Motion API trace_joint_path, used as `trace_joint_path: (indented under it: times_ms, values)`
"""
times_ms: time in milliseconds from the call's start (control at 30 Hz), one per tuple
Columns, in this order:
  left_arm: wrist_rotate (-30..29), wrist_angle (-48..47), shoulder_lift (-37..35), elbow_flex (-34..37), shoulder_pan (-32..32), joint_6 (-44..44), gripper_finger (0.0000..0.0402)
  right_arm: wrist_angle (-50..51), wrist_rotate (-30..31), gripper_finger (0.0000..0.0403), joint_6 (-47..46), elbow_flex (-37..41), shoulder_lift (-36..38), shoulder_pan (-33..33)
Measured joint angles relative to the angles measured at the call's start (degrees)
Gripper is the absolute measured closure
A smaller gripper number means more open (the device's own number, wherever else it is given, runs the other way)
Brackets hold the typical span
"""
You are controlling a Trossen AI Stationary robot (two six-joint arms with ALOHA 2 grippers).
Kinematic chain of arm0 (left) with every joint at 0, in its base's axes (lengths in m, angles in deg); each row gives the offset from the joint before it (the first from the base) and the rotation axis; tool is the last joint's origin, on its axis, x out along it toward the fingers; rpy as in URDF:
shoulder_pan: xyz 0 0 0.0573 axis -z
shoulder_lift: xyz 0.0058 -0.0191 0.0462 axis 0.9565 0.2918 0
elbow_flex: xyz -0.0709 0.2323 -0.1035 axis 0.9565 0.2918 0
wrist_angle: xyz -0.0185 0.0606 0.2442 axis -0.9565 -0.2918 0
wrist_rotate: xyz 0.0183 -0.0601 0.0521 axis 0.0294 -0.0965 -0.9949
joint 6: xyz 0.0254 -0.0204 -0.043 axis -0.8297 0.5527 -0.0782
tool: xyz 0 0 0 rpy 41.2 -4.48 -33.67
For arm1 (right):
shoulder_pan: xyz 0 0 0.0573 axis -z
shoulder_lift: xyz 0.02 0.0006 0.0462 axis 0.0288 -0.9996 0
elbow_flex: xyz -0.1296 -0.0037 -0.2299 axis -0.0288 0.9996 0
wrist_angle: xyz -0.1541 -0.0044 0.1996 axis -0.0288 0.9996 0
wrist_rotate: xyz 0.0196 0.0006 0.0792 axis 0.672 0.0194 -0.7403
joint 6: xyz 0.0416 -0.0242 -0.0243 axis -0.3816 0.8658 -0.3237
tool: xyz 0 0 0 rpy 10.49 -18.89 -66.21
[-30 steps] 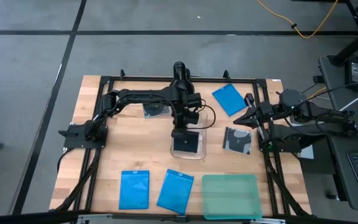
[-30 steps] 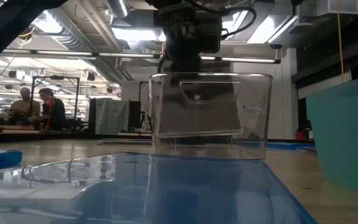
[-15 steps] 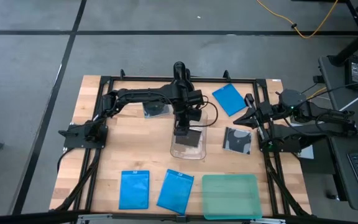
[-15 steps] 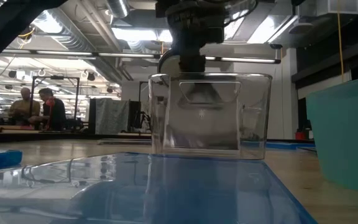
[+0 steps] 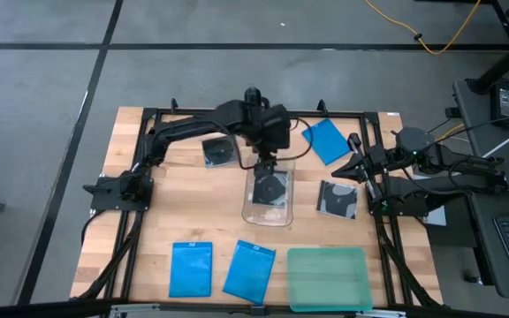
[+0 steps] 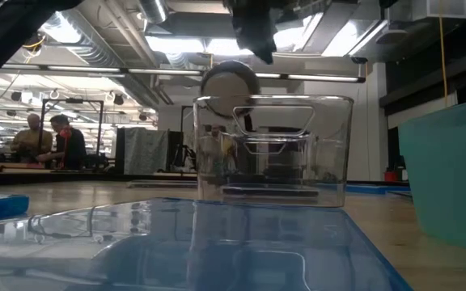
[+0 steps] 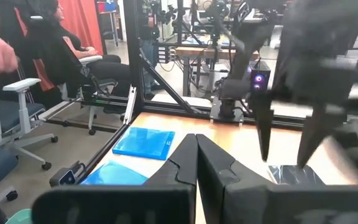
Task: Pick & place jewel cases by type
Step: Adjust the transparent bin
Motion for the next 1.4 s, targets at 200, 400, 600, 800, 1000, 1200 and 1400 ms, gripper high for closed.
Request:
trace_joint_path:
  times_ms: [200,400,600,800,1000,1200,1400]
  values:
    - [-0.4,0.1,-5.5,0.3,2.3,4.9,0.0224,0.3,0.0,0.0397,1.2,0.0,-0.2,0.0]
    - [-8.2,-6.4,-9.7,0.3,5.4,7.7,0.0238,0.3,0.3,0.0397,1.5,-0.1,-2.3,0.0]
    - [-15.1,-17.3,-12.1,0.4,8.4,12.7,0.0244,0.3,0.6,0.0397,1.5,-0.1,-6.4,0.0]
    - [-20.3,-16.6,-17.2,9.5,10.6,19.3,0.0257,0.2,3.8,0.0397,0.0,-0.1,-10.8,0.0]
    - [-16.8,-5.5,-24.9,33.1,11.5,24.2,0.0278,-0.5,4.2,0.0397,-2.6,-0.1,-14.8,0.0]
    - [-8.1,16.0,-30.1,56.2,14.3,26.9,0.0299,-0.9,4.2,0.0397,-4.6,-0.1,-16.6,0.0]
    - [1.2,30.6,-30.2,66.8,16.8,28.8,0.0319,-2.3,4.1,0.0397,-4.8,0.0,-16.4,0.0]
